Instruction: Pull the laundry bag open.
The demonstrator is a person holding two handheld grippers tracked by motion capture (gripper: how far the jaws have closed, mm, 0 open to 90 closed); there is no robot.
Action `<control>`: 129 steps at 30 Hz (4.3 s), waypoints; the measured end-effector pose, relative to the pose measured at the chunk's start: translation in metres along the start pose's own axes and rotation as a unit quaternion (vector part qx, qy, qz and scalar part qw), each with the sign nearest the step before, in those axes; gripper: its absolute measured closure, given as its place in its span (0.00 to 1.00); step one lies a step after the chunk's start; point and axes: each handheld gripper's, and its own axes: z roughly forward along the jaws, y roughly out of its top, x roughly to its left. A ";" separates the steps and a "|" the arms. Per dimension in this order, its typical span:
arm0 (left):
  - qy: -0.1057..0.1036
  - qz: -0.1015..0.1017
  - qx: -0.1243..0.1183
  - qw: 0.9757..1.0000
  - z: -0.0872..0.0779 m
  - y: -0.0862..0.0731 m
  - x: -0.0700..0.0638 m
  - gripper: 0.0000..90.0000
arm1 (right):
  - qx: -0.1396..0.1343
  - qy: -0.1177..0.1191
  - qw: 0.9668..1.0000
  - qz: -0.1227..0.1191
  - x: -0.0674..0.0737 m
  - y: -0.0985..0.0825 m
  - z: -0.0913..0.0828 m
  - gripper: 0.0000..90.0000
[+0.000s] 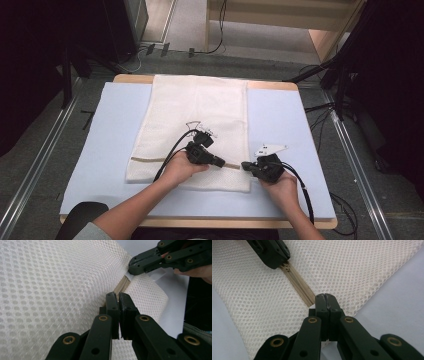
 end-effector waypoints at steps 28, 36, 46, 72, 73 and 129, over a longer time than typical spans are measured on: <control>-0.019 -0.020 0.009 1.000 -0.020 -0.007 0.012 0.99 | -0.001 0.007 1.000 -0.004 -0.001 0.000 0.001 1.00; -0.018 -0.027 0.009 0.999 -0.032 -0.012 0.019 0.99 | -0.003 0.009 1.000 -0.006 -0.002 0.000 0.000 1.00; -0.023 -0.029 0.012 0.999 -0.041 -0.017 0.021 0.99 | -0.001 0.008 1.000 -0.007 -0.001 0.000 0.000 1.00; -0.006 -0.054 -0.008 0.999 -0.093 -0.046 0.049 0.99 | -0.002 0.012 1.000 -0.009 -0.002 0.000 0.000 1.00; -0.010 -0.055 -0.009 0.998 -0.095 -0.047 0.050 0.99 | -0.002 0.012 1.000 -0.009 -0.003 0.000 0.000 1.00; 0.036 -0.127 -0.041 0.990 -0.182 -0.115 0.093 0.99 | 0.017 0.025 0.999 -0.010 -0.009 0.005 0.002 1.00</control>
